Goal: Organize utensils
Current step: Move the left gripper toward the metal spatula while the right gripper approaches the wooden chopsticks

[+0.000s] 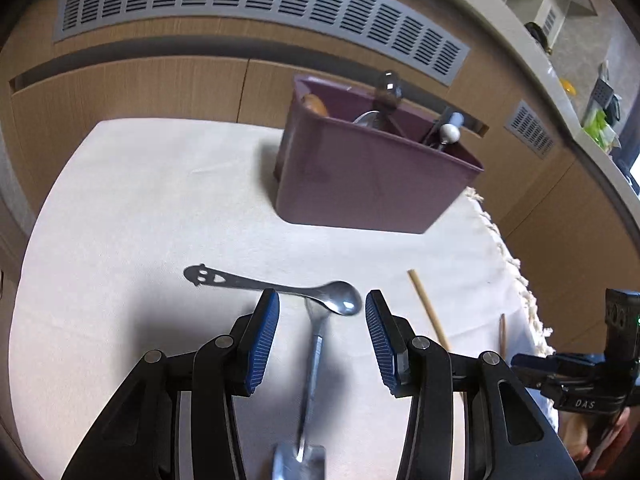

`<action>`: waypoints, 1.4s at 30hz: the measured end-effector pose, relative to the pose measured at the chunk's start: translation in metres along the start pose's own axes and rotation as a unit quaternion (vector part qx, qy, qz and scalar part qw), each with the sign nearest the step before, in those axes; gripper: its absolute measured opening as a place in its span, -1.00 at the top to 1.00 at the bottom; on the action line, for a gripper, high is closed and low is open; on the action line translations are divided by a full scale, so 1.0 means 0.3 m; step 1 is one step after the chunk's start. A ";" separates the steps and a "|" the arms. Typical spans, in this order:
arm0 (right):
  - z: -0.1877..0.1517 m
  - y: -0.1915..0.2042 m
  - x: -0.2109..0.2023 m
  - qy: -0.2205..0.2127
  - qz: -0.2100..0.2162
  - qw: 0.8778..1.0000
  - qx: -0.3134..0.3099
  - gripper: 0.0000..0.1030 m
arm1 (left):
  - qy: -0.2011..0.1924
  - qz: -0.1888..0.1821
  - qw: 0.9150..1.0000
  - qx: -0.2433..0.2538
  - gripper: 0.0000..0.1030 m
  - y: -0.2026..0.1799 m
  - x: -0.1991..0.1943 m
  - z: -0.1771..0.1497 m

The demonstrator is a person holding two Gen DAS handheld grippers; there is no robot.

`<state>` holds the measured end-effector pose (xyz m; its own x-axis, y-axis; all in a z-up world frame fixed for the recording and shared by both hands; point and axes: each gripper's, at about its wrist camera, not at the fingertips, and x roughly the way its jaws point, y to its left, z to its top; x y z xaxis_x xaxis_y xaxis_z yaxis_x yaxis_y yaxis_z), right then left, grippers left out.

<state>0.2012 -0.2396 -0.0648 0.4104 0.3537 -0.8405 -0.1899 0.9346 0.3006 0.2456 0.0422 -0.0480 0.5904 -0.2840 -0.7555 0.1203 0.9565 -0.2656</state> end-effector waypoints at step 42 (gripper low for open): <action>-0.028 0.311 0.146 -0.028 -0.081 0.982 -0.167 -0.07 | 0.107 -0.062 0.992 -0.034 0.11 0.031 -0.096 -0.248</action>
<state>0.1941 -0.1373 -0.0775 0.5054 0.2122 -0.8364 -0.3972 0.9177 -0.0072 0.1705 0.0543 -0.0733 0.3903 -0.4139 -0.8224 0.1235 0.9087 -0.3987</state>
